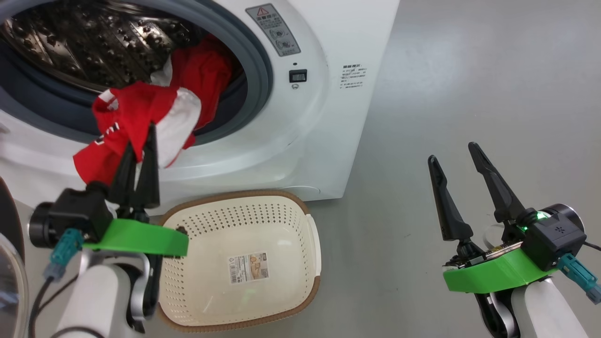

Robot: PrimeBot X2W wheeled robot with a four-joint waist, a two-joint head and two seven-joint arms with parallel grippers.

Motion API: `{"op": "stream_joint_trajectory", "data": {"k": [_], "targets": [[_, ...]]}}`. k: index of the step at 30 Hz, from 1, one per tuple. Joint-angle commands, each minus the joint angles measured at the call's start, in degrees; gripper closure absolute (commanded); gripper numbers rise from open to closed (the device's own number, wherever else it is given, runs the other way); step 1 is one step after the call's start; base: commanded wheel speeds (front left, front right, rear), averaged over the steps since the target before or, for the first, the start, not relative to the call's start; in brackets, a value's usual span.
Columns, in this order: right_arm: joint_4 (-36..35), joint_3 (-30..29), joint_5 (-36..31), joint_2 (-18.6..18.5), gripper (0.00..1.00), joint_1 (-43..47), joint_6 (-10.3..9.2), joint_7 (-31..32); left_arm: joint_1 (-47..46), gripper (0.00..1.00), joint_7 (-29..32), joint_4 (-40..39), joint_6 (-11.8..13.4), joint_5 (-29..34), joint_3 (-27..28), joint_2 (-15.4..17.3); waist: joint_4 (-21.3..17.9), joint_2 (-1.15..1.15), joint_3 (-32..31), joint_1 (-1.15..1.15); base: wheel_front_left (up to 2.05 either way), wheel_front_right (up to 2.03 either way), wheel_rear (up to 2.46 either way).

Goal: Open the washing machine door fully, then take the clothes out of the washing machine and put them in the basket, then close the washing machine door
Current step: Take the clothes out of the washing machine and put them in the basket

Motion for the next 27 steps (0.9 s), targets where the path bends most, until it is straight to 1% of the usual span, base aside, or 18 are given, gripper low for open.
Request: {"op": "stream_joint_trajectory", "data": {"k": [1,3,7,10,14,17,20,27], "targets": [[-1.6,0.9,-0.4,0.0,0.00,0.4,0.20,-0.4,0.9,1.00,0.7,-3.0,0.6,-0.3,1.5,1.2,-0.1,0.00,0.1,0.00,0.00,0.00,0.00],[-1.7,1.0,-0.4,0.0,0.00,0.5,0.20,-0.4,2.5,1.00,1.8,-5.0,0.7,-0.6,1.1,0.9,-0.2,0.00,0.4,0.00,0.00,0.00,0.00],[-2.2,1.0,0.0,0.0,0.00,0.4,0.20,-0.4,5.8,1.00,4.3,-7.6,0.9,-3.0,0.6,-0.7,-0.6,0.00,1.6,0.00,0.00,0.00,0.00],[-2.5,0.9,0.2,0.0,0.00,0.4,0.20,-0.4,7.3,1.00,5.1,-8.3,0.9,-4.0,-0.2,-1.6,-0.6,0.00,2.3,0.00,0.00,0.00,0.00],[-2.6,1.0,0.2,0.0,0.00,-0.1,0.20,-0.4,8.8,1.00,6.0,-7.4,0.1,-5.0,-2.8,-2.8,-0.5,0.00,4.1,0.00,0.00,0.00,0.00],[-2.9,1.3,0.3,0.0,0.00,-0.9,0.20,-0.4,8.4,1.00,6.2,-4.4,-0.7,-6.3,-4.6,-3.6,-0.3,0.00,5.7,0.00,0.00,0.00,0.00],[-3.2,1.6,0.3,0.0,0.00,-1.8,0.20,-0.4,7.0,1.00,5.9,0.1,-1.2,-6.7,-6.1,-4.1,-0.3,0.00,7.5,0.00,0.00,0.00,0.00],[-3.5,1.9,0.6,0.0,0.00,-4.1,0.20,-0.4,1.0,1.00,4.3,13.2,-1.1,-7.4,-6.4,-4.5,-0.6,0.00,12.0,0.00,0.00,0.00,0.00]]}}
